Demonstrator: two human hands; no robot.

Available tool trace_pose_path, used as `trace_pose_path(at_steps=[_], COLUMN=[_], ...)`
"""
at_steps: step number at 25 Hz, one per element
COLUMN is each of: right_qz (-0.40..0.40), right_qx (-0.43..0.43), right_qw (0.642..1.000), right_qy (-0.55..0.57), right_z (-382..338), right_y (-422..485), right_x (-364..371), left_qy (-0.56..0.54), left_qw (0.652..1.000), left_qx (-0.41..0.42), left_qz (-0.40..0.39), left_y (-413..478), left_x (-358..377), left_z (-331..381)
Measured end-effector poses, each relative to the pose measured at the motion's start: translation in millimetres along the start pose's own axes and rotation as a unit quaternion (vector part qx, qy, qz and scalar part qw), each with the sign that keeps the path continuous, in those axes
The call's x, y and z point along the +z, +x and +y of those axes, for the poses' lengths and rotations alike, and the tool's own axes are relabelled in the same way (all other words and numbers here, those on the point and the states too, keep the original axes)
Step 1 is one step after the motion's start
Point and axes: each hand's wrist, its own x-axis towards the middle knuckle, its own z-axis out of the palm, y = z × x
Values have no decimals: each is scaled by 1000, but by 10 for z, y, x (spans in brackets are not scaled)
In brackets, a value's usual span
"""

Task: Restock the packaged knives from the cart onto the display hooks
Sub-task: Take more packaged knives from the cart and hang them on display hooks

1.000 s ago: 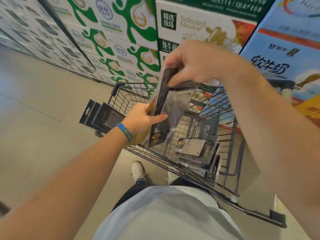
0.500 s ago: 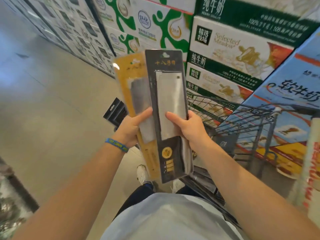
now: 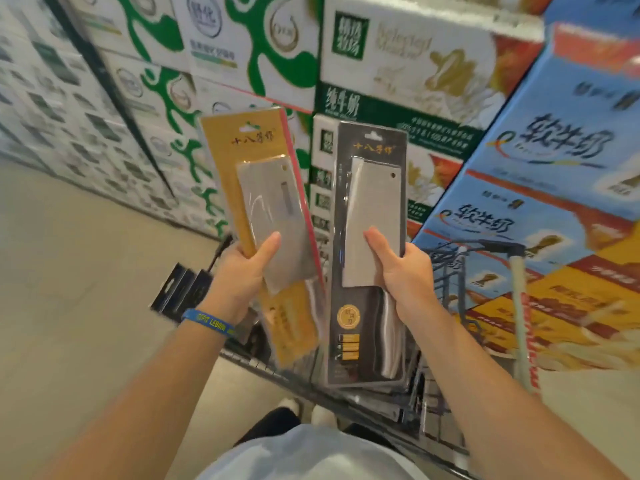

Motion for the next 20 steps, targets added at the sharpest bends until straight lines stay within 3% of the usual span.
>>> trace_pose_path(at_steps=[6, 12, 20], right_qz=[189, 368, 567], right_qx=[-57, -95, -55], right_qw=[980, 925, 821], right_qy=[-18, 10, 31], right_z=[-826, -1302, -873], right_y=[-167, -831, -2317], right_x=[-986, -1903, -3102], left_qy=[48, 55, 76], left_qw=[985, 944, 845], left_qx=[125, 159, 154], left_qz=[-111, -285, -506], left_y=[260, 0, -1353], left_x=[895, 2029, 3298], left_z=[962, 1678, 1358])
